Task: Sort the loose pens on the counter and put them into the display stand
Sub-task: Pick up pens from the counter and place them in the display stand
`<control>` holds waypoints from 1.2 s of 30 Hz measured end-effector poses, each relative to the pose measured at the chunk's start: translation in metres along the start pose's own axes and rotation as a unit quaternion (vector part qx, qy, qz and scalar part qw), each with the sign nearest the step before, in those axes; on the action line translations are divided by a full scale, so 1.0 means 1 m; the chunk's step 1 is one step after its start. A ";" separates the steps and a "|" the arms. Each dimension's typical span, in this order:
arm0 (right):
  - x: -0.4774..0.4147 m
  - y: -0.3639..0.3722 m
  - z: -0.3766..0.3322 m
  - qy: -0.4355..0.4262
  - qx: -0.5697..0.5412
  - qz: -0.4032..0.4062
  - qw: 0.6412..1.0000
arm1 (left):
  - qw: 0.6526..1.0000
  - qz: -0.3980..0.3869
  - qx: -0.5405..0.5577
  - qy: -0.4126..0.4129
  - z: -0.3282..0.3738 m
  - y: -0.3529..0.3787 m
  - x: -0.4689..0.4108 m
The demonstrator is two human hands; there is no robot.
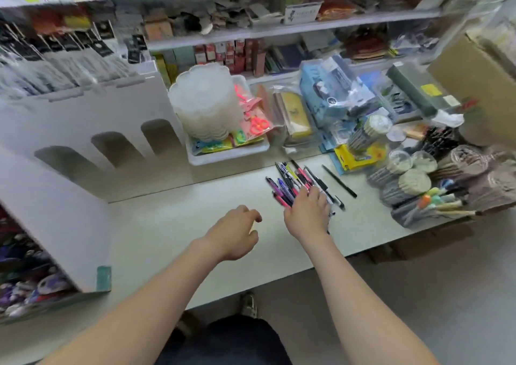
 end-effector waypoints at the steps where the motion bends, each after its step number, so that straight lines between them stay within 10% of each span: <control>1: -0.009 0.003 0.003 -0.010 0.011 0.003 1.000 | 1.000 -0.007 0.000 -0.002 0.001 0.005 -0.006; 17: -0.047 0.069 -0.016 -0.089 0.144 -0.022 0.985 | 0.996 -0.021 0.065 -0.066 -0.006 0.047 -0.040; 36: -0.054 0.078 -0.033 -0.074 0.026 -0.133 0.988 | 0.963 0.036 0.205 -0.170 -0.032 0.046 -0.041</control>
Point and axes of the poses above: each hand's wrist, its own x-axis away from the middle knuckle, its own y-axis out of the palm, z = x × y, the point moved 8 cm from there along -x, towards the middle knuckle, and after that the axes turned 11 degrees about -x, right-handed, at the moved point
